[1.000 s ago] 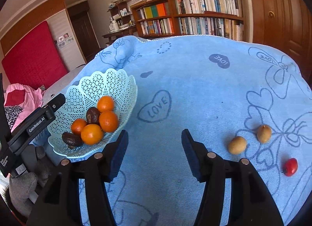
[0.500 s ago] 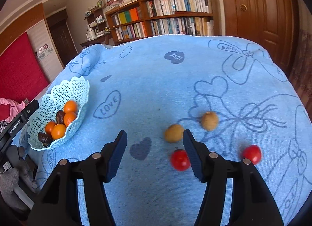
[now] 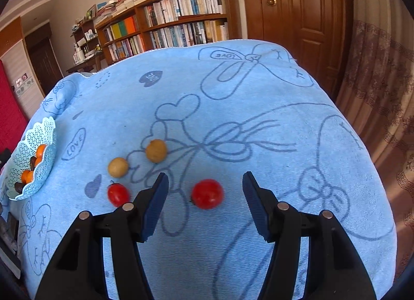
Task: Organize fruits
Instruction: 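Move the right tool to a red cherry tomato and grasp it, then grasp another red tomato with the left tool while the right tool holds its tomato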
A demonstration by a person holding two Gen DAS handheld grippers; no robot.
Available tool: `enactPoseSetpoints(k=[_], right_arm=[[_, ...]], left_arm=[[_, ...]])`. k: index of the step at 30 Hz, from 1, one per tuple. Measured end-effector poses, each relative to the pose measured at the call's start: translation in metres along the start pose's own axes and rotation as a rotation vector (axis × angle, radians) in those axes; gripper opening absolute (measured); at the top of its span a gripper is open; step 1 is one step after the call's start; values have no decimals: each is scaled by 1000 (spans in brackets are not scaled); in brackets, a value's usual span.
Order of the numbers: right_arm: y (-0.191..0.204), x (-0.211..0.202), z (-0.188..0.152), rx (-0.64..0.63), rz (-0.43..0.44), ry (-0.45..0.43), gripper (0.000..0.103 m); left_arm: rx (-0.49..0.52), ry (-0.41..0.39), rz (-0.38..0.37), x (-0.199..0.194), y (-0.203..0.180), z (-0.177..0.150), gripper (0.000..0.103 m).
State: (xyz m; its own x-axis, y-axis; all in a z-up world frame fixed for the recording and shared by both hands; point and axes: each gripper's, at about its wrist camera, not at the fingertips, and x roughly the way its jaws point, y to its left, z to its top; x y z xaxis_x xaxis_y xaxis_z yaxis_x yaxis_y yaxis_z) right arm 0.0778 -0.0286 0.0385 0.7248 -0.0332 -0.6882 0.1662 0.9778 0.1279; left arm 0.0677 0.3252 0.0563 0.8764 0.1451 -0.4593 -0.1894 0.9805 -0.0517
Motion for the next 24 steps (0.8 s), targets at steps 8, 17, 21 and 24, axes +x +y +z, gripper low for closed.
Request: enactPoseSetpoints(k=[8,17,21,24], right_arm=[[-4,14,-2,-9,46,52,49],[-2,28,-5,-29,56,93,31],[-3,26,-6,-20,73,84,30],[-6,22,-5,-6,84,70,30]], left_arm=[[88,4,-45,-17,-28,-3,100],[168,35,-133,-26,-68,-12,100],[204,47,-161,-26,-86,-17,100],[239,53,-181,-28,-102,-21,100]])
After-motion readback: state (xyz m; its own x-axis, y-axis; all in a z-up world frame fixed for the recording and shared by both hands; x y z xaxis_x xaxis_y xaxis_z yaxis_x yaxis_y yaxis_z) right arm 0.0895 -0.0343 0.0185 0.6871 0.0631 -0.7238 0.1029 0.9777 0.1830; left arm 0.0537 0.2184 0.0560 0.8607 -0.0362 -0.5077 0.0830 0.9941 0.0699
